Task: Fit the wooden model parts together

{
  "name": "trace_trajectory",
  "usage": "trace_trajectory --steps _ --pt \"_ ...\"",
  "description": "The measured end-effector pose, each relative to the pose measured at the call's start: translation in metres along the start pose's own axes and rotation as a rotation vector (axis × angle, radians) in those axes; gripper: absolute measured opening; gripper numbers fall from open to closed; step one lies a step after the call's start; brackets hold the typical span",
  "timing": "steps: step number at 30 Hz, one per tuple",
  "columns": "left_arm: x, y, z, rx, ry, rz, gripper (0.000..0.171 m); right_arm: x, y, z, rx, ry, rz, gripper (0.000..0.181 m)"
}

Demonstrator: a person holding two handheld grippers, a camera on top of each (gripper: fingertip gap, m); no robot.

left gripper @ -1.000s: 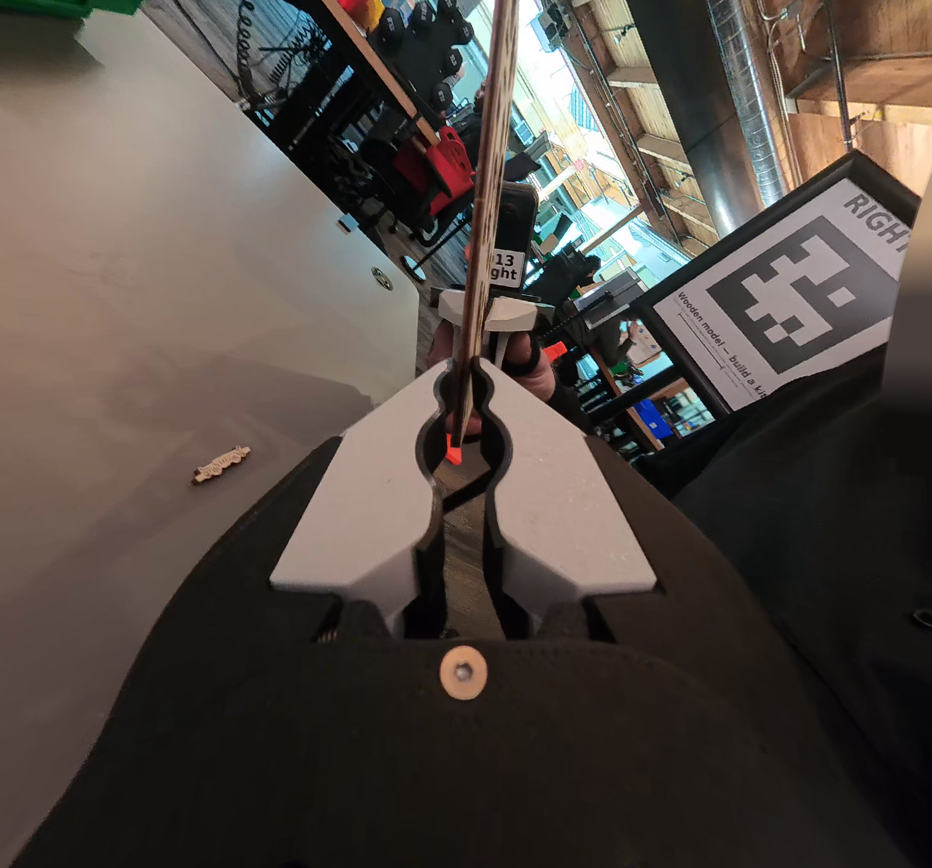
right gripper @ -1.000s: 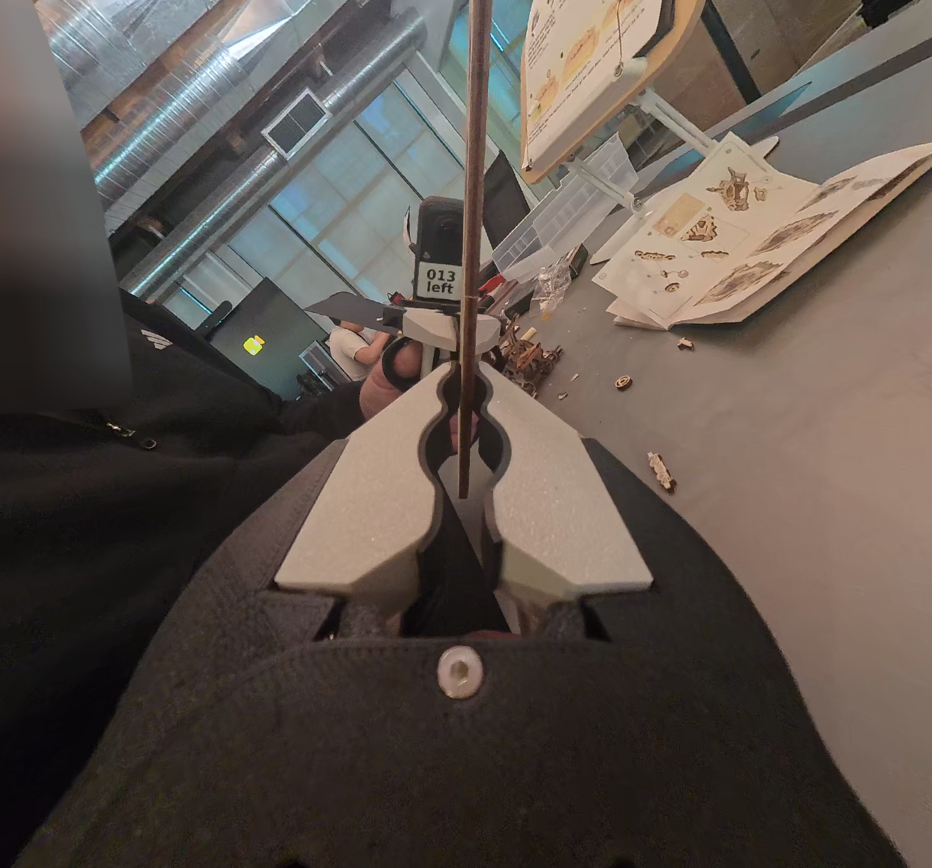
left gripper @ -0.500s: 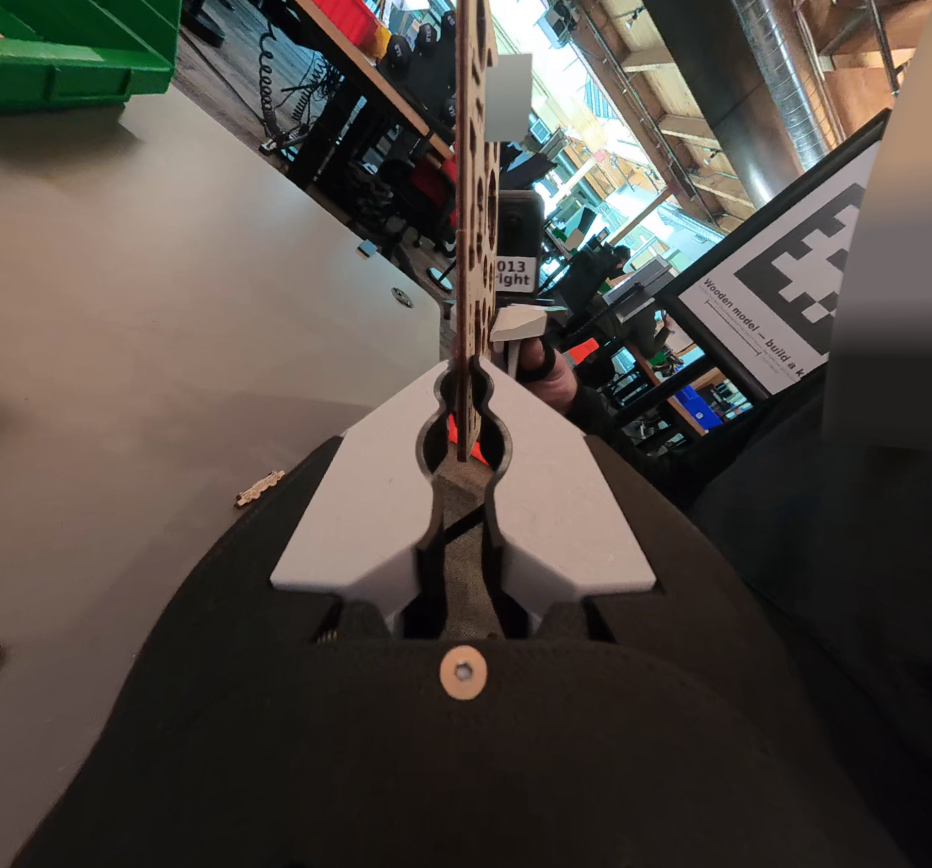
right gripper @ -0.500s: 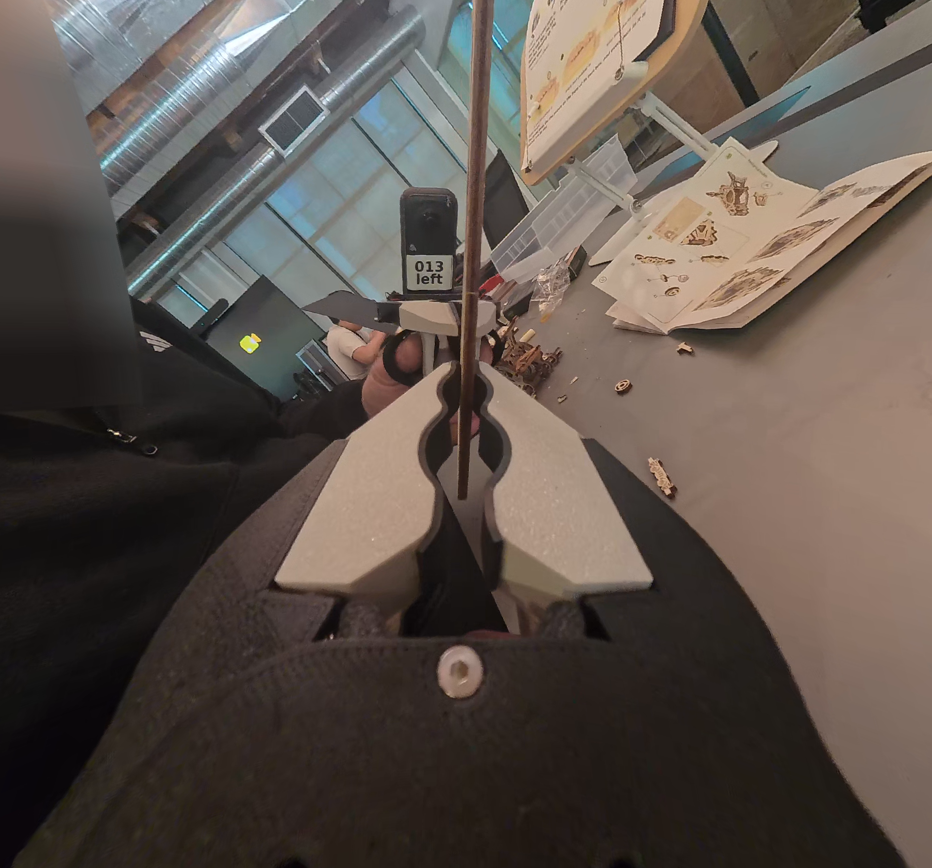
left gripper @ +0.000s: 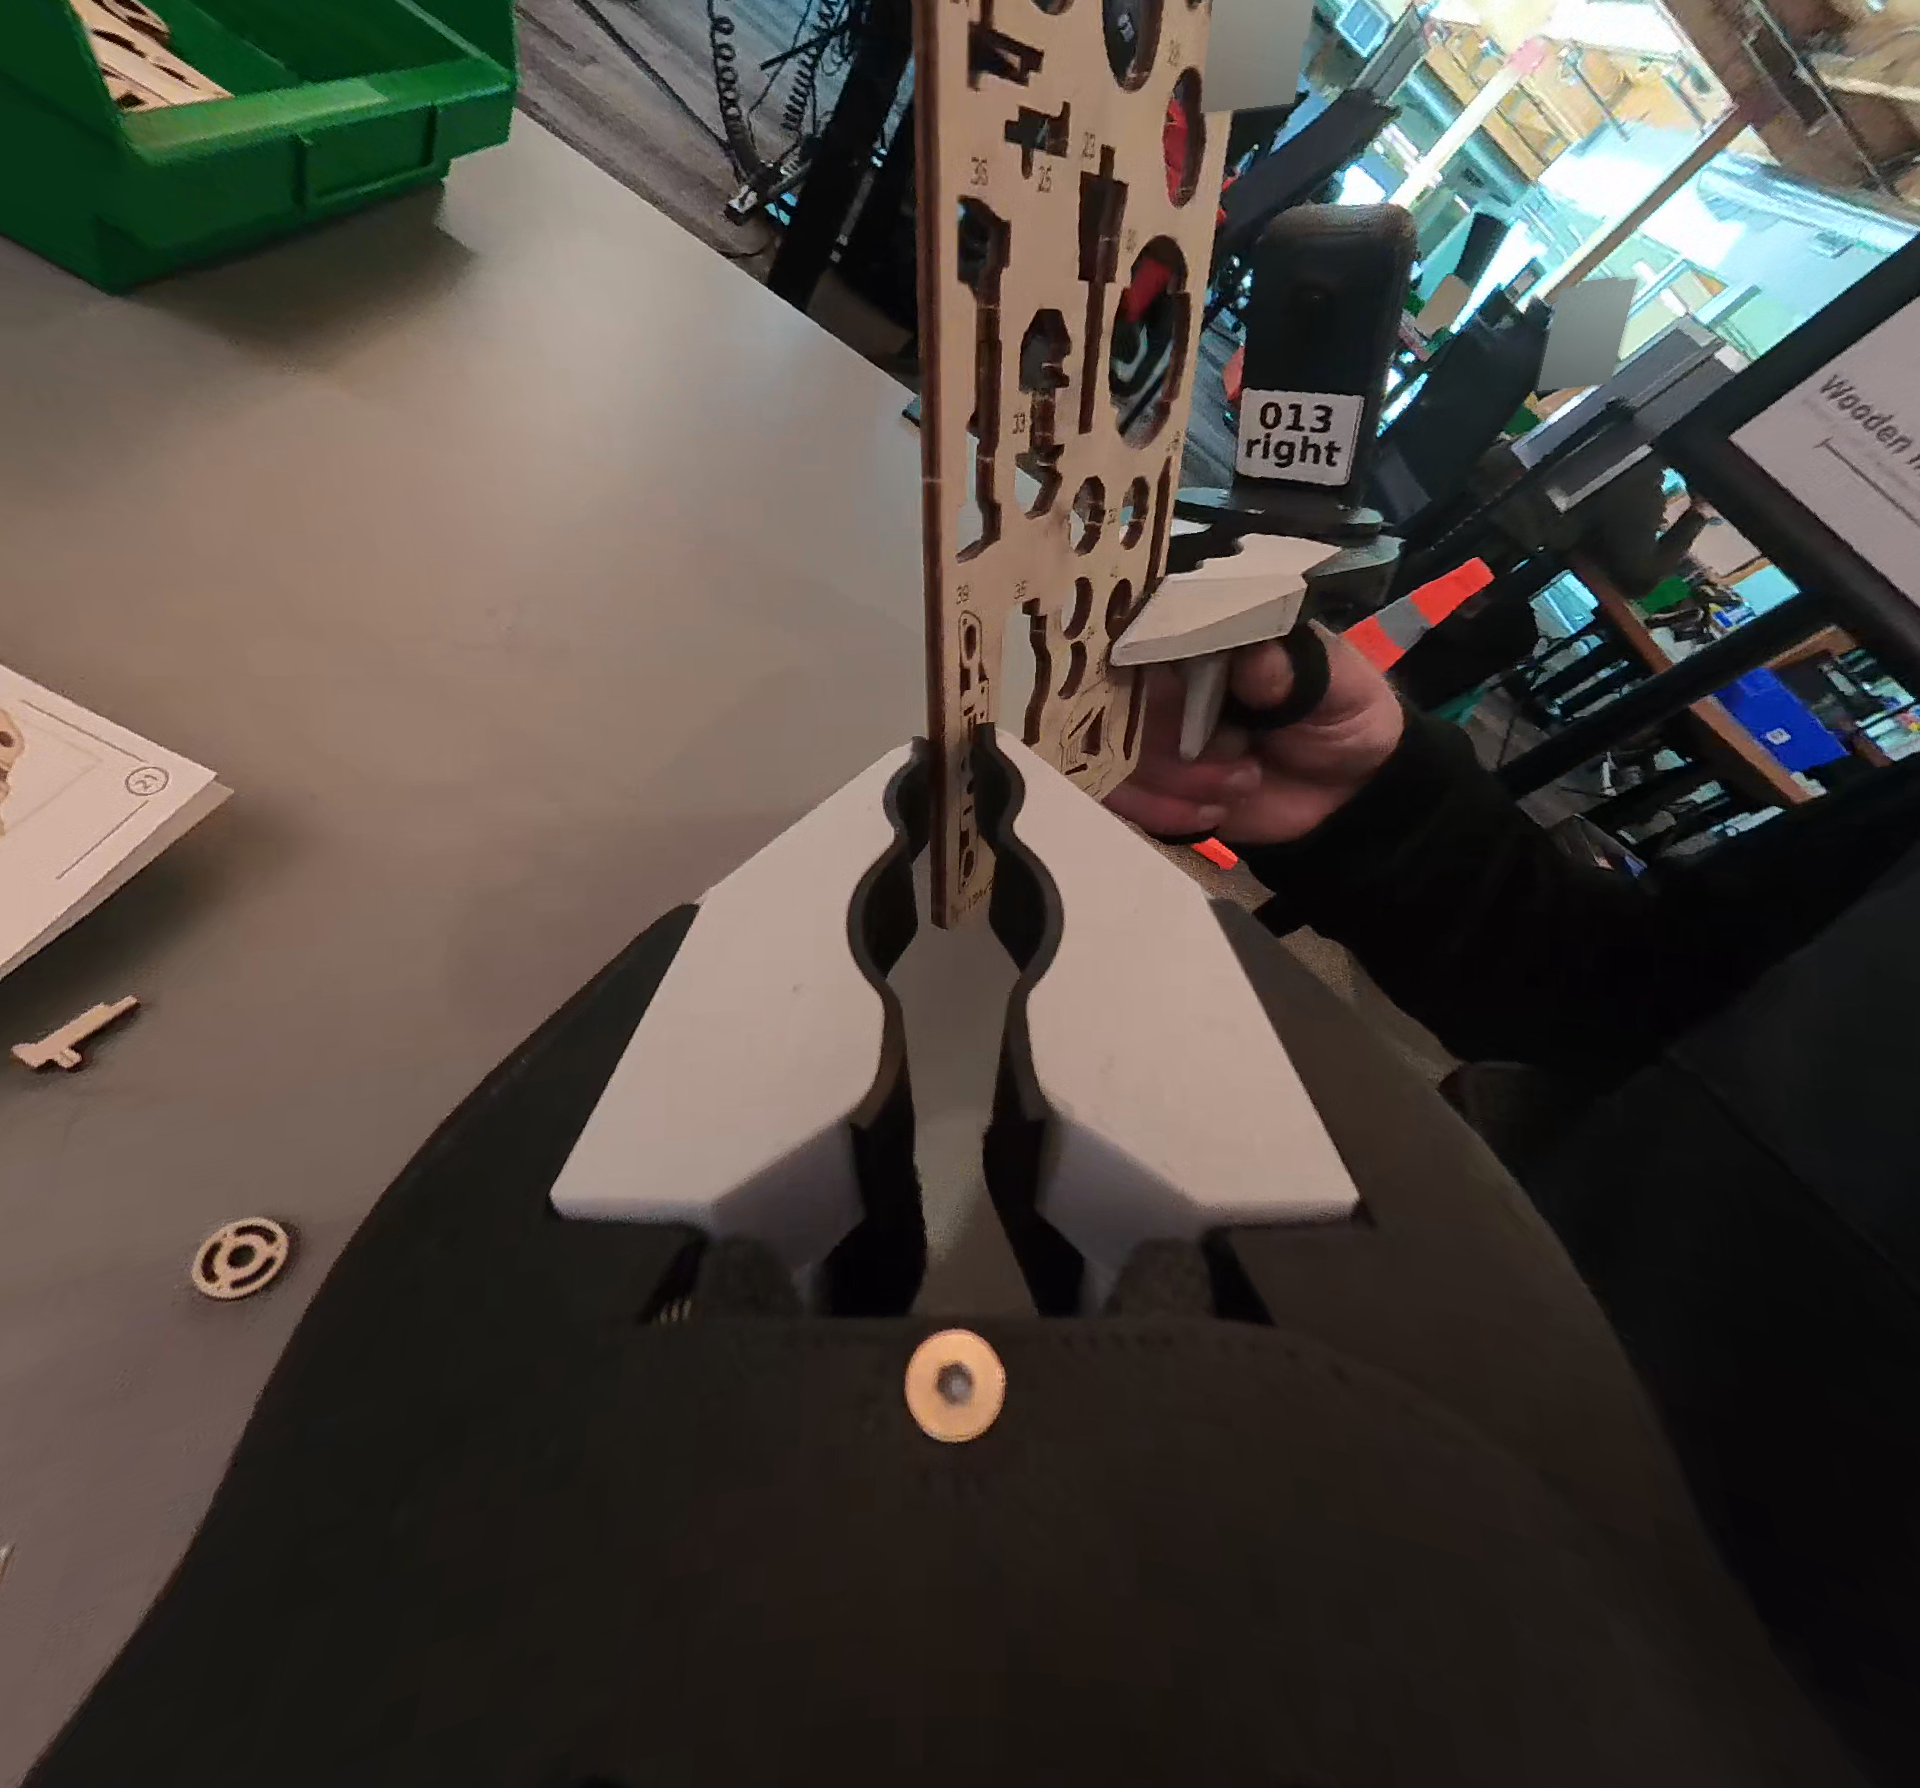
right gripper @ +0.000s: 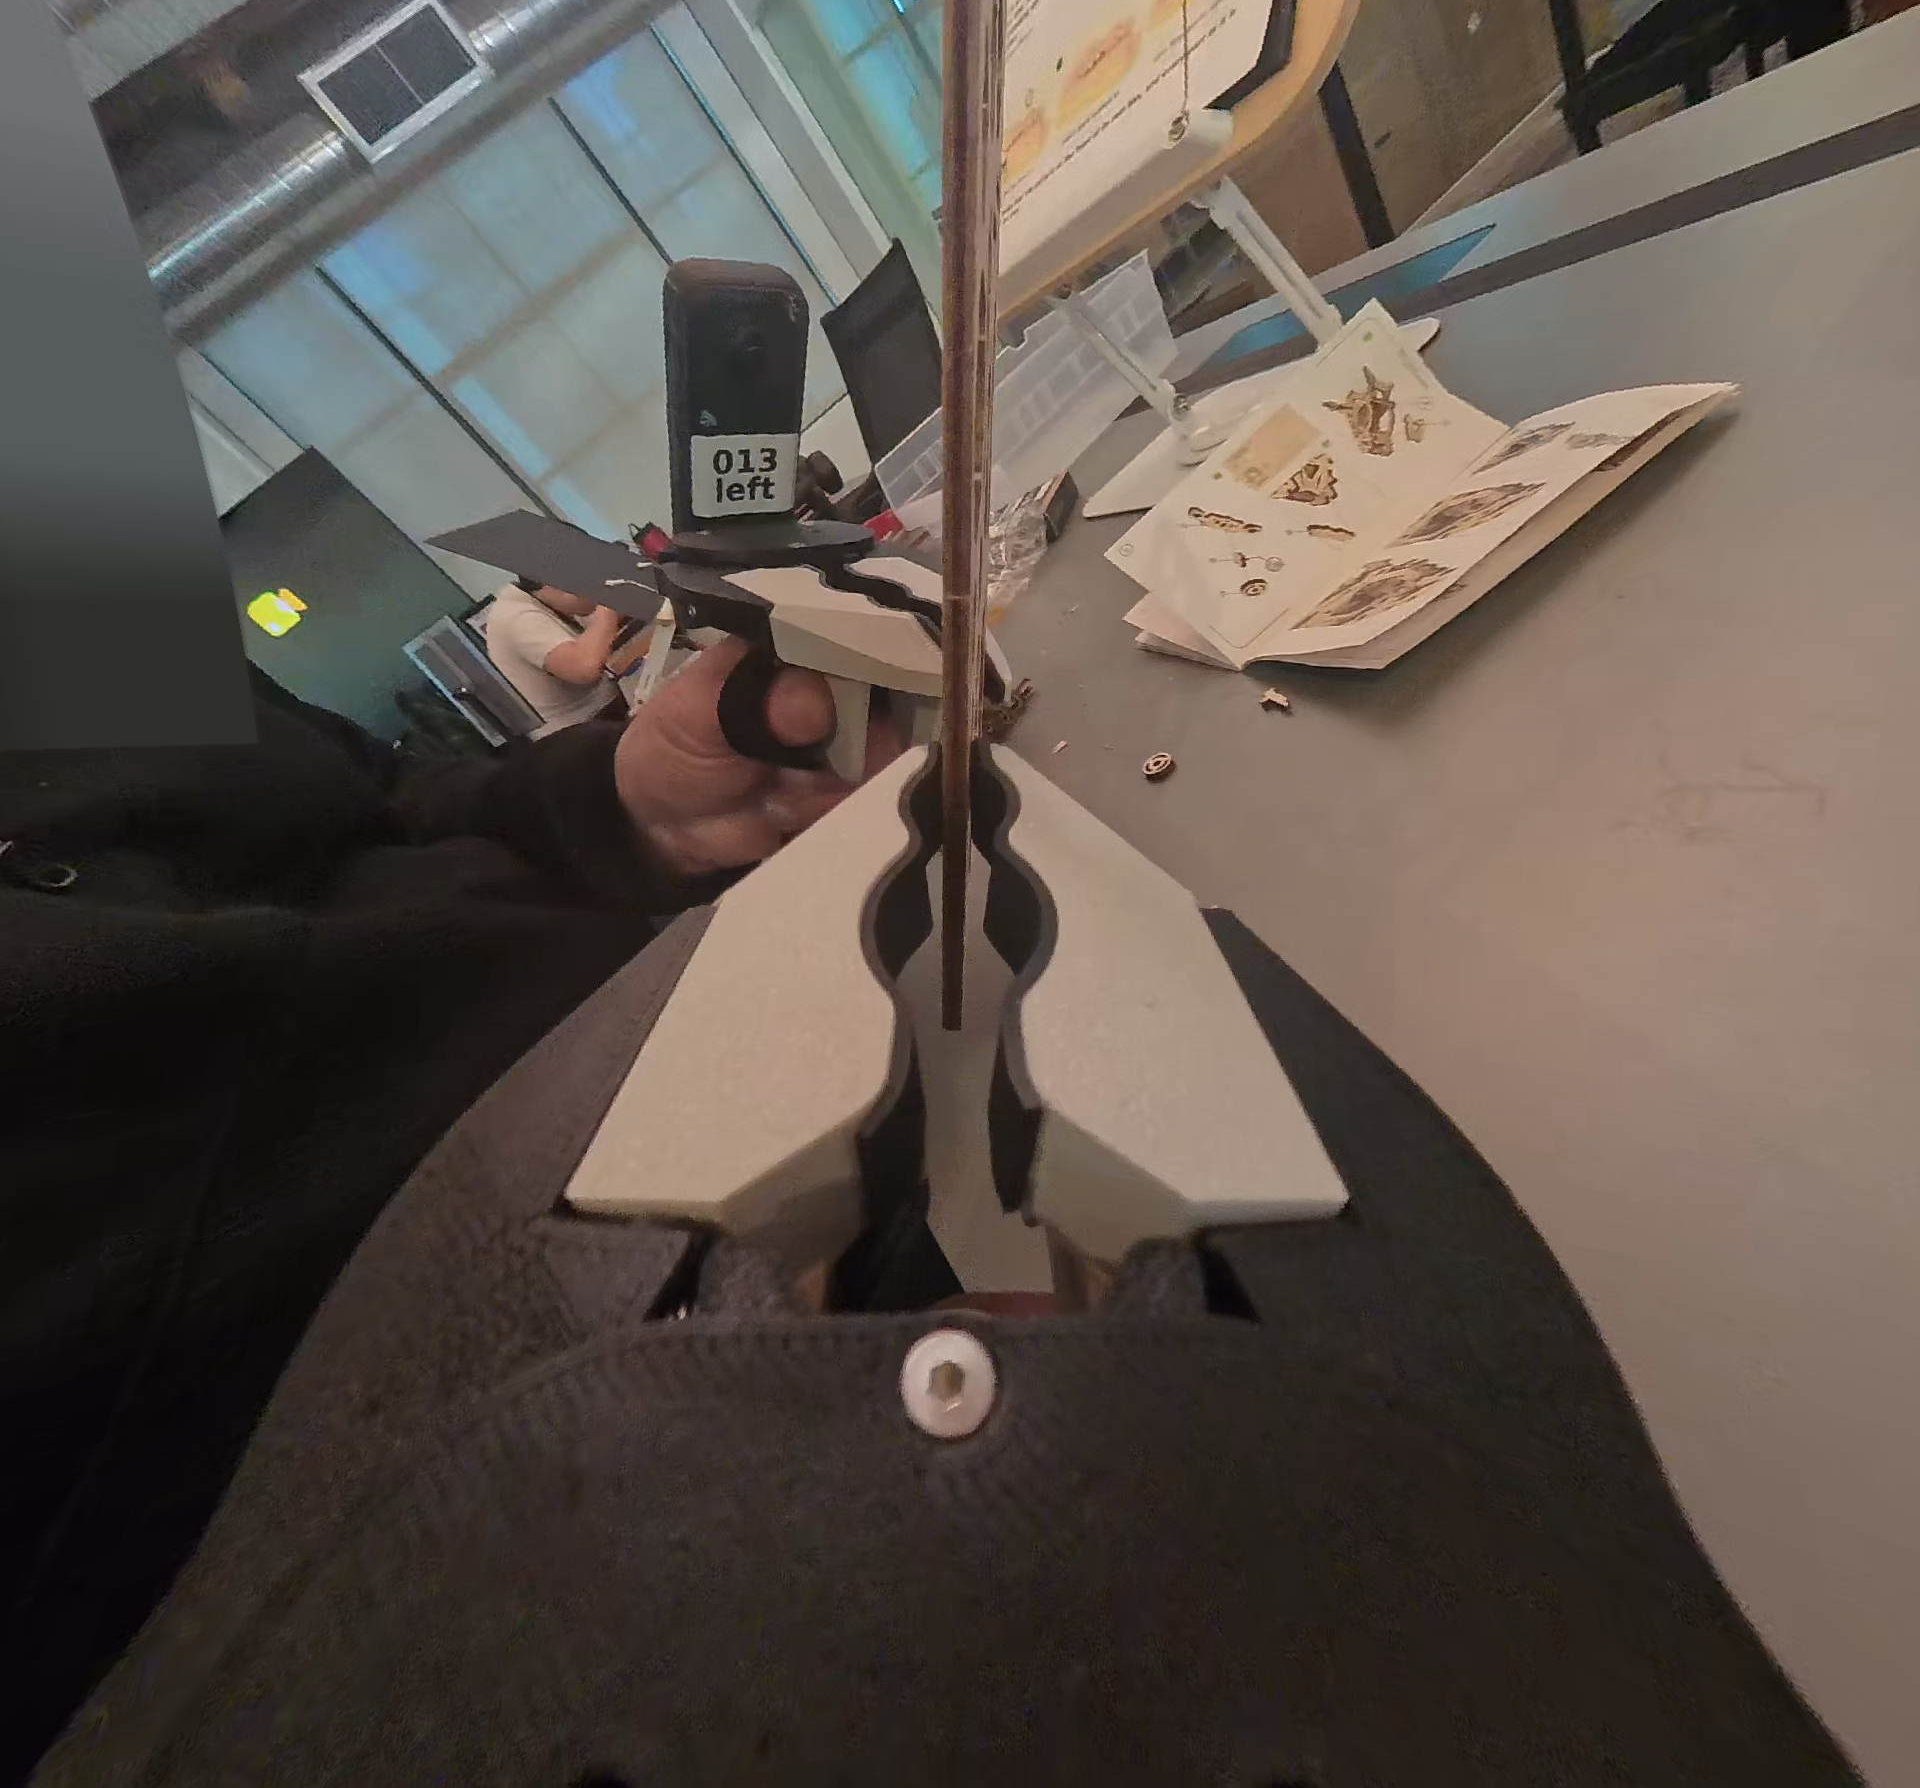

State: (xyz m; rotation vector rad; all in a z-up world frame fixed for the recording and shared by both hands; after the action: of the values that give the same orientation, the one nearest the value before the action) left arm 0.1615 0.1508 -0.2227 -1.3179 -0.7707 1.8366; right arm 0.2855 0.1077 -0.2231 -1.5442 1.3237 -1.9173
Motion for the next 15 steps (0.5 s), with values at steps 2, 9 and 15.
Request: trace_trajectory --steps 2,9,15 --pt "0.004 0.001 -0.002 0.012 -0.04 -0.018 0.006 -0.002 0.002 -0.002 0.019 0.039 0.032 0.002" --pt "0.013 -0.001 -0.002 0.006 -0.098 0.039 0.006 -0.006 0.005 -0.009 0.022 0.124 0.09 0.001" --pt "0.016 -0.001 -0.002 -0.002 -0.138 0.039 0.007 -0.003 0.004 -0.013 0.036 0.183 0.153 0.001"
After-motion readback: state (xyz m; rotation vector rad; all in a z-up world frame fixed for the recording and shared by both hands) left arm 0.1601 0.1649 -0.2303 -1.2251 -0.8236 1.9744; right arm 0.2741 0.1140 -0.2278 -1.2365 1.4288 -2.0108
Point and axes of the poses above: each gripper's, where its closed fingertips meet, z back along the fingers, y out of its underside, x = y × z across the jaws, the point moved 5 cm from there along z, back along the fingers, and after that the axes turned 4 degrees about -y, right-handed, at the moved point
